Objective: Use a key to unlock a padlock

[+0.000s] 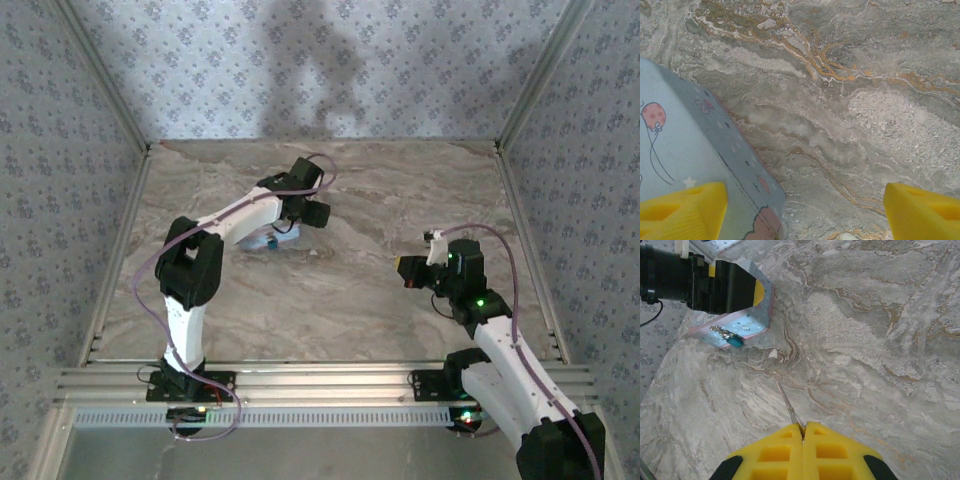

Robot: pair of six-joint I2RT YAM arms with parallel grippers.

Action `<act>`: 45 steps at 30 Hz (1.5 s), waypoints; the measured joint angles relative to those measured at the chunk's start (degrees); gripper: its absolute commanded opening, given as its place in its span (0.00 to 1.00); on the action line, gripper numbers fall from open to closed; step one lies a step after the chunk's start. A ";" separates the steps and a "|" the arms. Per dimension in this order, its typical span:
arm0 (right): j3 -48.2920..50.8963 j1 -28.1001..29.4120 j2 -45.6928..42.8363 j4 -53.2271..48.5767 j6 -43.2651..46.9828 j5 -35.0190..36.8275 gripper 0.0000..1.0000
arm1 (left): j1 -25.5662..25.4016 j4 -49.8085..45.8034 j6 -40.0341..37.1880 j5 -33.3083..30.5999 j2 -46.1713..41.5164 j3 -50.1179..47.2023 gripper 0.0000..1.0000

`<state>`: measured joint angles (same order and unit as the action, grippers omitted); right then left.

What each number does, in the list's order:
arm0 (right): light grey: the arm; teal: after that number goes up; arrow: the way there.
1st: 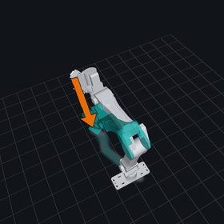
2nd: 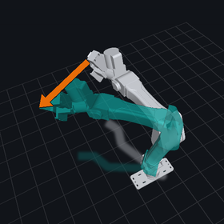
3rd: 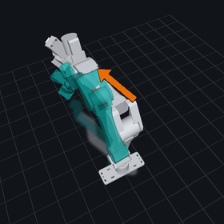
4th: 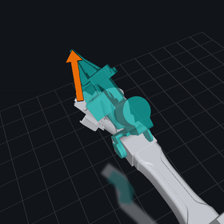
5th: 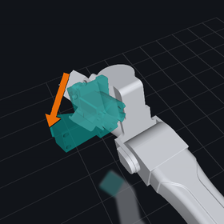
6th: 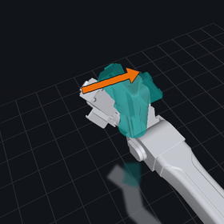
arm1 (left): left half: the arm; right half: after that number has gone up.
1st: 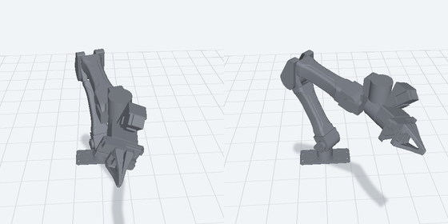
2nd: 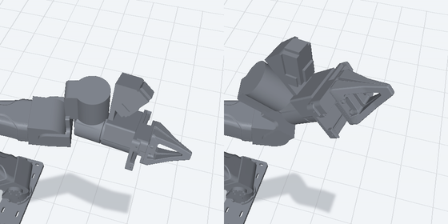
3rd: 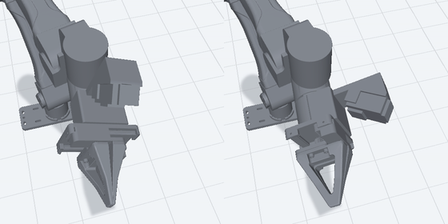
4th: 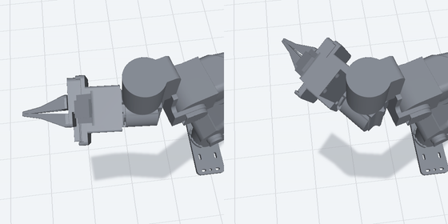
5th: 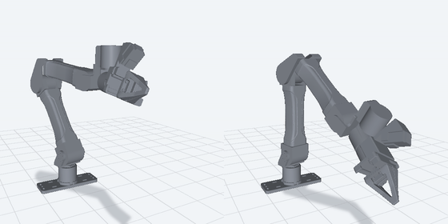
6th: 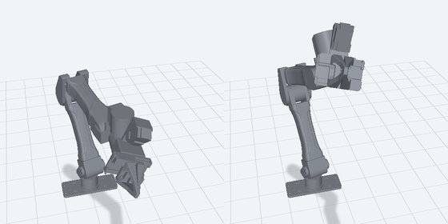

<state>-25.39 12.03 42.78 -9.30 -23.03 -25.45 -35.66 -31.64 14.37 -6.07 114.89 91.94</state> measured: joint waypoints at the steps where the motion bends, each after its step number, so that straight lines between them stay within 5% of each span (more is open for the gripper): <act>1: 0.00 -0.17 0.00 0.00 -0.02 -0.15 0.00 | -0.11 0.31 0.26 -0.04 -0.20 -0.42 0.82; 25: -2.51 -9.49 -2.62 -4.90 -0.02 -6.21 0.00 | -10.69 2.58 5.75 0.74 -5.97 -8.35 0.82; 45: -4.02 -12.52 -3.06 -6.95 0.00 -8.44 0.00 | -17.79 4.90 10.45 7.48 -5.60 -7.63 0.82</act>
<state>-29.41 -0.49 39.72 -16.25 -23.03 -33.89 -53.45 -26.74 24.82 1.41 109.30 84.31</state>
